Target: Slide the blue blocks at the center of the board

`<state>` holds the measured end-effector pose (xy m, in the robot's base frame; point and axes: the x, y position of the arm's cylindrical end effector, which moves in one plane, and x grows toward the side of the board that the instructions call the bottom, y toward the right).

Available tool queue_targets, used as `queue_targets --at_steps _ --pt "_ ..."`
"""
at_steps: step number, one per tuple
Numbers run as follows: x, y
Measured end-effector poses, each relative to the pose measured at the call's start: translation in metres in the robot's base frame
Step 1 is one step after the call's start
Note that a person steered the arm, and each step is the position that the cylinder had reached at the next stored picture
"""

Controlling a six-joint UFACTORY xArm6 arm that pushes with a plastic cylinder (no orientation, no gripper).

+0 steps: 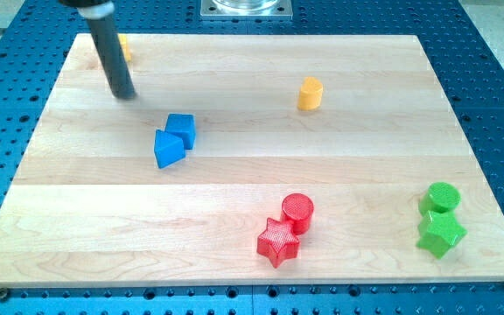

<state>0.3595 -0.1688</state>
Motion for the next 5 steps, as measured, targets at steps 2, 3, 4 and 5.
queue_targets --at_steps 2,3,4,5 --pt "0.048 0.078" --pt "0.05 0.141" --pt "0.05 0.092" --pt "0.071 0.041"
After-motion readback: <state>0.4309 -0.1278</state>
